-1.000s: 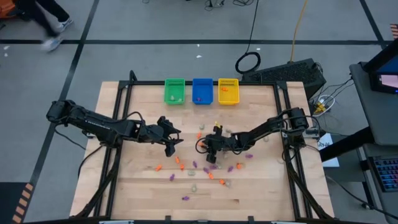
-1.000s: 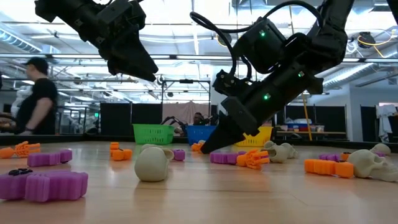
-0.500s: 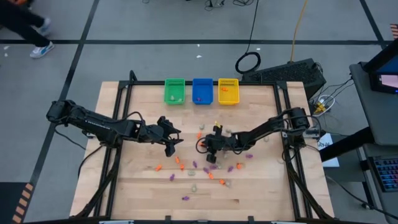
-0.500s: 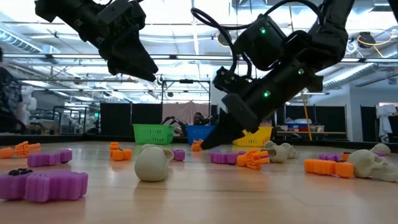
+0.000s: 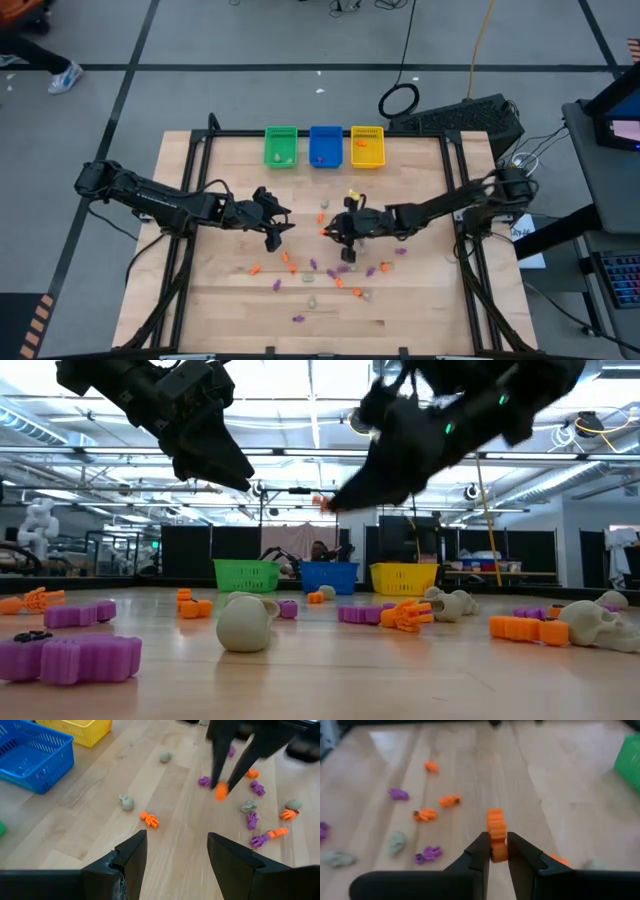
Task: Sort Halloween decoration
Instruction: Put the orange skeleton toy into the yellow bin
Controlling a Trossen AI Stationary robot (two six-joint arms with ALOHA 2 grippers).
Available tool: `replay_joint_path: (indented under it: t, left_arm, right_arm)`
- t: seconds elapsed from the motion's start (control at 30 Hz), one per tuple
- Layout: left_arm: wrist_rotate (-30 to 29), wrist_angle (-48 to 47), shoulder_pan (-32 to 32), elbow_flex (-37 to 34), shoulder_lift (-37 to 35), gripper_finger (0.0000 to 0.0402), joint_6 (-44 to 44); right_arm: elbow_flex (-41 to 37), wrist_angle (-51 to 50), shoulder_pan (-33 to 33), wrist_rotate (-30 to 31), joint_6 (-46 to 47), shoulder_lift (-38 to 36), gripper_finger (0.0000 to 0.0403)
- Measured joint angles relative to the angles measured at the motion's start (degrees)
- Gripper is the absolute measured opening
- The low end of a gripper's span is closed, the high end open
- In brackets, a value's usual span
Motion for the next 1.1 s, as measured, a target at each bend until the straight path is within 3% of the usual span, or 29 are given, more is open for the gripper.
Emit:
replay_joint_path:
  t: [0.33, 0.53, 0.8, 1.1]
  left_arm:
    - [0.0, 0.05, 0.0, 0.0, 0.01, 0.0205, -0.07]
    - [0.01, 0.15, 0.0, 0.0, 0.0, 0.0205, -0.14]
    - [0.01, 0.63, 0.0, 0.0, -0.01, 0.0205, -0.14]
    - [0.01, 0.61, 0.0, 0.0, 0.0, 0.0205, -0.14]
  right_arm:
    - [0.0, -21.38, 2.27, 0.06, -2.63, -18.27, 0.0043]
    - [0.0, -25.96, 4.6, 0.45, -3.52, -25.73, 0.0043]
    - [0.0, -30.06, 7.26, 7.69, -6.95, -30.21, 0.0043]
    - [0.0, -29.88, 7.23, 7.72, -8.8, -30.49, 0.0043]
